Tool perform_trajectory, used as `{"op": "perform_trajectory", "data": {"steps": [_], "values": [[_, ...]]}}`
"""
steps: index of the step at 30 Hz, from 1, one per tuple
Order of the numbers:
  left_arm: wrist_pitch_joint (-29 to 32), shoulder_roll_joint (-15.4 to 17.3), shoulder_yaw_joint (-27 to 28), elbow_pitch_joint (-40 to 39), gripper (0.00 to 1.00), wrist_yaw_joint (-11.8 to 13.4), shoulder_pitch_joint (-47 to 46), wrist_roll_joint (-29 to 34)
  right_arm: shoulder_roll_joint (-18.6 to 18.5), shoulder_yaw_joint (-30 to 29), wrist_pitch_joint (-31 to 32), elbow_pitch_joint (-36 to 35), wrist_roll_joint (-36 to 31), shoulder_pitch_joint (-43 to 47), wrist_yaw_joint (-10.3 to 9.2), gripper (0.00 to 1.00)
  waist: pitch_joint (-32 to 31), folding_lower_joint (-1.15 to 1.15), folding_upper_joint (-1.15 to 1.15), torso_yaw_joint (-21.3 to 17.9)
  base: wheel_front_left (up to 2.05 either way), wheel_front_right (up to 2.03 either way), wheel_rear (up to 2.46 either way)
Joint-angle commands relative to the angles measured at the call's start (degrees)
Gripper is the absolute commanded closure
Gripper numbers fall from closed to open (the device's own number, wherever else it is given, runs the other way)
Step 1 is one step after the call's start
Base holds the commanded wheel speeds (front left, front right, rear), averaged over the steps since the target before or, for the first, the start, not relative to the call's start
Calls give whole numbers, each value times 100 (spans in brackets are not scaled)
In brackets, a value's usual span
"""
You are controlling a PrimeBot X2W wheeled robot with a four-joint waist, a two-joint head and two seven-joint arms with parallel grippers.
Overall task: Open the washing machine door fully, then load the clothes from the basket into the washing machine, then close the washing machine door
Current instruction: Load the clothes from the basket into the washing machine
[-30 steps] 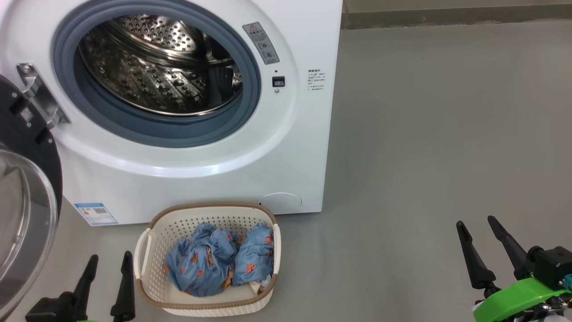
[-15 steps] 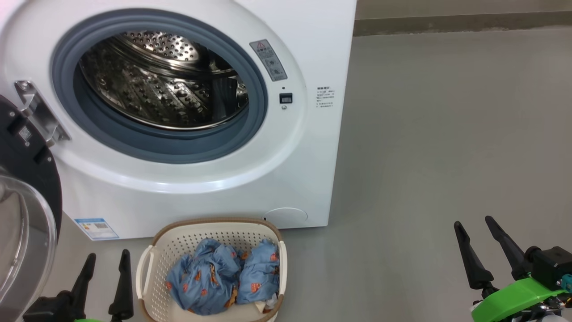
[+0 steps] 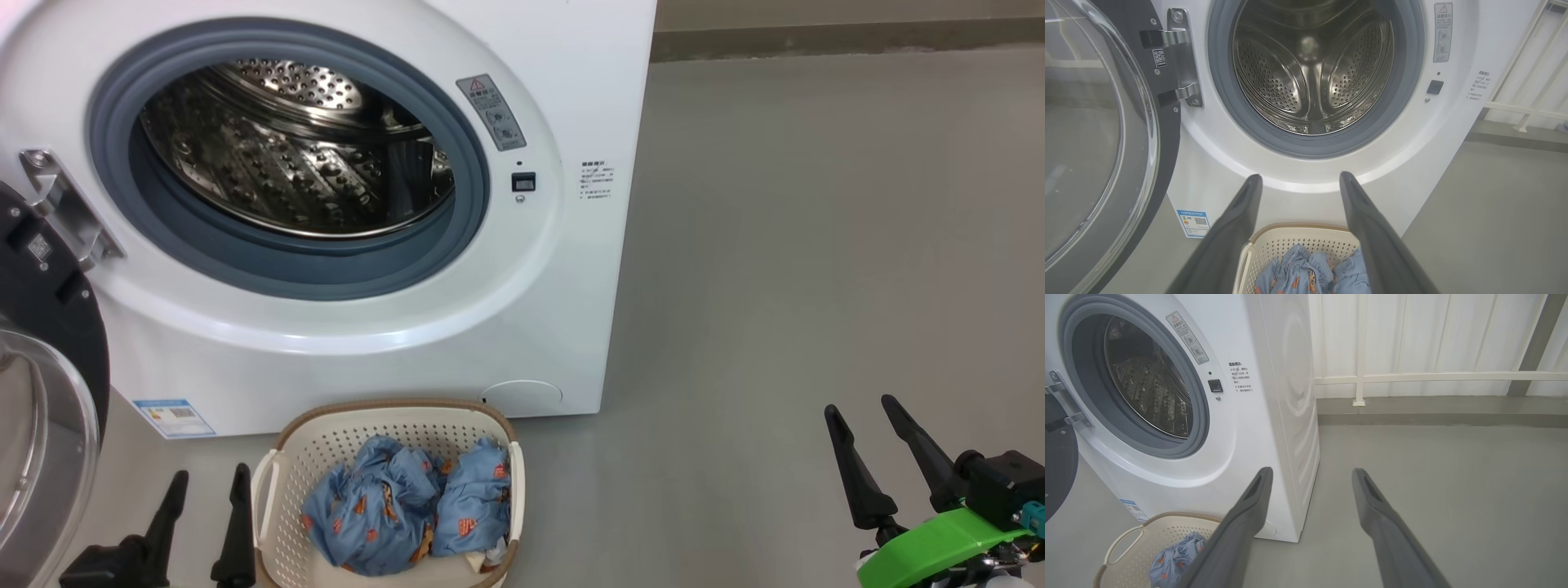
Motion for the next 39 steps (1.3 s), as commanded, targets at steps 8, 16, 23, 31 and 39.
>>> {"op": "perform_trajectory", "data": {"steps": [8,16,23,31,39], "values": [[-38,2,86,230,0,-21,-292,-5,-65,160,-70,-201,17,-294,25,0,331,0,0,-6,0,0,0],[-38,-8,-266,916,0,-21,-771,-119,12,188,-70,-288,-25,-638,25,0,950,0,0,-47,0,0,0],[-38,107,-673,1594,0,-21,-1566,-310,92,171,-70,-383,-72,-1049,25,0,1627,0,0,-117,0,0,0],[-38,286,-1190,2438,0,-21,-2516,-599,136,113,-70,-481,-150,-1447,25,0,2346,0,0,-245,0,0,0],[-38,404,-1752,3163,0,-21,-3276,-938,197,88,-70,-589,-225,-1758,25,0,2947,0,0,-330,0,0,0]]}}
